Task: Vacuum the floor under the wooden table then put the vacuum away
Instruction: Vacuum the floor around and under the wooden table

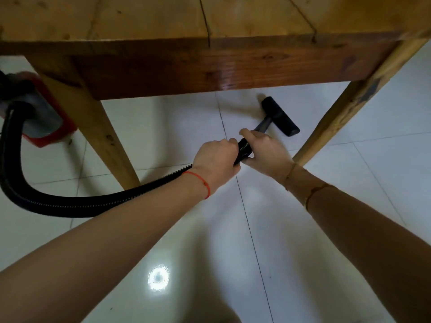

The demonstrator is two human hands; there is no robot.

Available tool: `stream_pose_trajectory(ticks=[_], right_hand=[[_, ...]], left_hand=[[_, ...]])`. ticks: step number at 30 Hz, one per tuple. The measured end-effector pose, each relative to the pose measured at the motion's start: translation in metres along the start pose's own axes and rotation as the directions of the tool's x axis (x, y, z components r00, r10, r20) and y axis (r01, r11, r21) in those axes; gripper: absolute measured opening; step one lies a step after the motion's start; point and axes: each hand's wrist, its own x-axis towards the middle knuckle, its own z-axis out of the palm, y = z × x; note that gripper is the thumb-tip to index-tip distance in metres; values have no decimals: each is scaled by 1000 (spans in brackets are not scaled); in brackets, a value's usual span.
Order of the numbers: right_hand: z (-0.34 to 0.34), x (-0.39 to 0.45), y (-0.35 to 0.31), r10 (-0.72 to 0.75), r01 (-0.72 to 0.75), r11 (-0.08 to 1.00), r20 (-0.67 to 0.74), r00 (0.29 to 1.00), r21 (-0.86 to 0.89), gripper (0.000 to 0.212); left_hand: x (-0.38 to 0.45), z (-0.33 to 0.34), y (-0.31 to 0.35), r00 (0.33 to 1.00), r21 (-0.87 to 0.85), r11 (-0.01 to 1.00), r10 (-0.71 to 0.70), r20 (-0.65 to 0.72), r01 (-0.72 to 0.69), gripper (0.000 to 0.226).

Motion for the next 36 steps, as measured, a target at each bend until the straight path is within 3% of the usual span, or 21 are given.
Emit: stream_pose_trajectory(ticks=[5, 11, 27, 36], right_hand=[[24, 3, 4, 1, -3, 1000, -92, 996, -23, 56], [47, 6, -26, 36, -37, 999, -94, 995, -6, 36], [60, 16, -151, -121, 121, 993, -108, 987, -8, 32], [57, 42, -99, -21, 27, 997, -89, 996, 67, 29]], left_hand=[[6, 32, -5, 998, 11, 1000, 23, -66, -22, 24], [-18, 44, -24, 999, 58, 998, -9, -39, 11, 22], [-108, 33, -111, 992, 93, 989, -111, -61, 117, 19], [-48, 46, -88, 989, 21, 994, -105, -108, 108, 21]])
